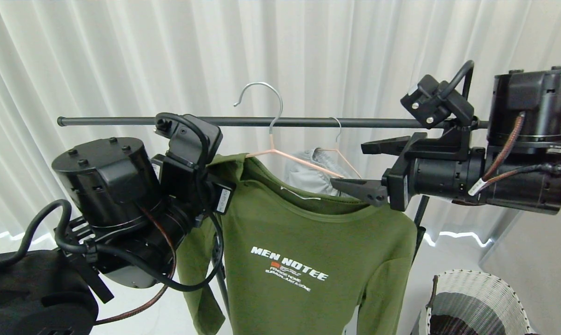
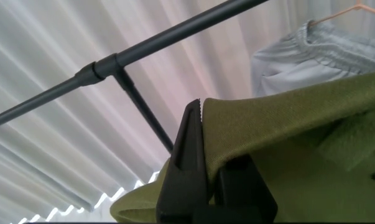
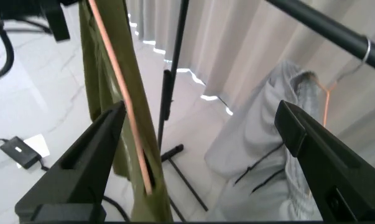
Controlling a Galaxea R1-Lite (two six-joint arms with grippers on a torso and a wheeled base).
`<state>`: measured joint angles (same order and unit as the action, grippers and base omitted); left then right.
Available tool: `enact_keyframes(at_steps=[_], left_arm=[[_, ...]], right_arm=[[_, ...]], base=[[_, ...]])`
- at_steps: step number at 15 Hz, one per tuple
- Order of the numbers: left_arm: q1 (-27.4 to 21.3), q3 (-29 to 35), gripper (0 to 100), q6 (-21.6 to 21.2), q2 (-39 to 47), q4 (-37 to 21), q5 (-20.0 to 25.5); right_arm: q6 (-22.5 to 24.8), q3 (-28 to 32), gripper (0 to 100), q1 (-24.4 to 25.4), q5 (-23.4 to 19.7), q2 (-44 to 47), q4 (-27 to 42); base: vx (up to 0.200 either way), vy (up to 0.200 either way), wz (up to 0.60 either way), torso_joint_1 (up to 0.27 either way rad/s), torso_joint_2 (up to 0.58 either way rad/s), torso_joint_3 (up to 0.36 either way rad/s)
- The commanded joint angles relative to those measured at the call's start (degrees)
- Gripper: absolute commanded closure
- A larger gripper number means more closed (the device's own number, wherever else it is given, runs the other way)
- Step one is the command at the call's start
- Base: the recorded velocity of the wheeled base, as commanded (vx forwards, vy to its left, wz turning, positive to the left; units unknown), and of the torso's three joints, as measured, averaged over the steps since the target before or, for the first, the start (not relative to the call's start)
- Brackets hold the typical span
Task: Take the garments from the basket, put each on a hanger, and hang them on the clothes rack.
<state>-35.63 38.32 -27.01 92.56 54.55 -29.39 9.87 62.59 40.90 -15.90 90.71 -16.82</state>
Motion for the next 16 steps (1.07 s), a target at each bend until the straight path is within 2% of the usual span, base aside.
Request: enact_keyframes(at_steps=[1,3,4,7,12,16], left_arm=[[-0.67,0.18,100,-0.14,0.07,0.03,-0.14],[-2.16,0.27,100,-0.23,0.07,0.03,-0.40],[-2.78,0.27,100,-0.23,0.25,0.03,-0.49],[-3.13,0.36,100,-0.14,0.86,0.03,-1.28],[-3.13,0.27,100,-0.23,1.13,0.03,-1.28],[-3.04,0.09,100,-0.41,1.57,0.03,-1.37]], right_arm=[[1.29,1.05,0,0.94,0.96,3.42,-0.05],[2.25,3.07,0,2.08,4.21,5.53,0.04],[2.43,3.68,0,2.61,4.29,5.88,0.39],[5.07,4.30,0,3.22,4.29,5.71,3.90],[5.15,4.12,0,4.10,1.66,5.18,4.43],[5.68,5.53,0,4.80,1.66,4.21,9.70]], base=[[0.000,0.000,0.00,0.000,0.00,0.000],[0.000,0.000,0.00,0.000,0.00,0.000],[0.000,0.000,0.00,0.000,0.00,0.000],[0.000,0.000,0.00,0.000,0.00,0.000],[0.000,0.000,0.00,0.000,0.00,0.000],[0.000,0.000,0.00,0.000,0.00,0.000]])
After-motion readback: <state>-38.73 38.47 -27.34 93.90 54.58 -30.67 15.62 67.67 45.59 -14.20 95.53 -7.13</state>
